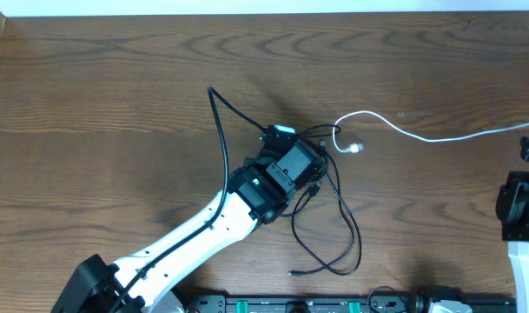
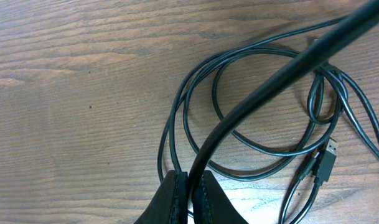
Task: Untangle cables
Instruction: 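Pull the white cable far right, stretching it out of the pile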
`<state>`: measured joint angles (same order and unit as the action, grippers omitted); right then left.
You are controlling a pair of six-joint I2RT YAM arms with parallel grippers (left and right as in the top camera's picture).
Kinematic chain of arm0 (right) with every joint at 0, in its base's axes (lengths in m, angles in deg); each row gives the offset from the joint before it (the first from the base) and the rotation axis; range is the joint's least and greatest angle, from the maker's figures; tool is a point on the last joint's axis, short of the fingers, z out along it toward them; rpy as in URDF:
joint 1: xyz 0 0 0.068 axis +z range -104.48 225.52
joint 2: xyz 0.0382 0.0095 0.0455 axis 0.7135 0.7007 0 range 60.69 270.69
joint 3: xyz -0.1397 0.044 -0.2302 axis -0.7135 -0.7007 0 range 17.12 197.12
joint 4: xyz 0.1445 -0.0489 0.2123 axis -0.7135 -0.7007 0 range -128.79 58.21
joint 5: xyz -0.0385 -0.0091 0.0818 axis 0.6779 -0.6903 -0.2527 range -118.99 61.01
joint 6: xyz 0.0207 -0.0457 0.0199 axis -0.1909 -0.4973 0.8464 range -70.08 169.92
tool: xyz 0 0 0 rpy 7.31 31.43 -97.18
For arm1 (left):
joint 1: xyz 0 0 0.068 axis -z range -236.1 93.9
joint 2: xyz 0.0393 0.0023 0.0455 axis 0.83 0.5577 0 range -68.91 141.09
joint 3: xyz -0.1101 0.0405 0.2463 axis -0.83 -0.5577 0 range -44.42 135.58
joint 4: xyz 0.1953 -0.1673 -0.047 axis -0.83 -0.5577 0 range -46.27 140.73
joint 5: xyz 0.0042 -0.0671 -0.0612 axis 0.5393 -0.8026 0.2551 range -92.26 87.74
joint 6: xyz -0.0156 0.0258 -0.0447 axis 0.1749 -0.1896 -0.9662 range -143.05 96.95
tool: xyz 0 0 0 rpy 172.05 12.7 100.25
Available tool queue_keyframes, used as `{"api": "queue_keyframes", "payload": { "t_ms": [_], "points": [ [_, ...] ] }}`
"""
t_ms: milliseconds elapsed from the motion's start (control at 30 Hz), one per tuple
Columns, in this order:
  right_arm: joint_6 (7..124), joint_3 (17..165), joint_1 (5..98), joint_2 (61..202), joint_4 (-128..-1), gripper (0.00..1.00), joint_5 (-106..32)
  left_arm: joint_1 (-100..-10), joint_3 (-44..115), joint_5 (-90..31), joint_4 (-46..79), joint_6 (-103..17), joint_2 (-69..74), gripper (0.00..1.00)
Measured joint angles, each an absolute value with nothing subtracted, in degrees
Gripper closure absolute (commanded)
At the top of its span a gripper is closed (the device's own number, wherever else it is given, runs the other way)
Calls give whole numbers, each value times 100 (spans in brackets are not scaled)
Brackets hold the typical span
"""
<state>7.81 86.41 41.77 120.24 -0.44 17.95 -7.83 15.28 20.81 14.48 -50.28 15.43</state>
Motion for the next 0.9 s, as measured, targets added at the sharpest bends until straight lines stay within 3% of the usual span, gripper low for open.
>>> {"api": "queue_keyframes", "payload": {
  "t_ms": [533, 767, 900],
  "points": [
    [602, 8646, 3711, 11982, -107, 99, 1657, -783, 1528, 2256, 915, -5074, 1543, 93],
    [1161, 8672, 3663, 11984, -944, 99, 1743, -842, 1524, 3646, -947, -6520, 1549, 92],
    [1568, 8674, 3663, 11991, -1386, 99, 1712, -1037, 1524, 3784, -812, -7310, 1549, 93]
  ]
}}
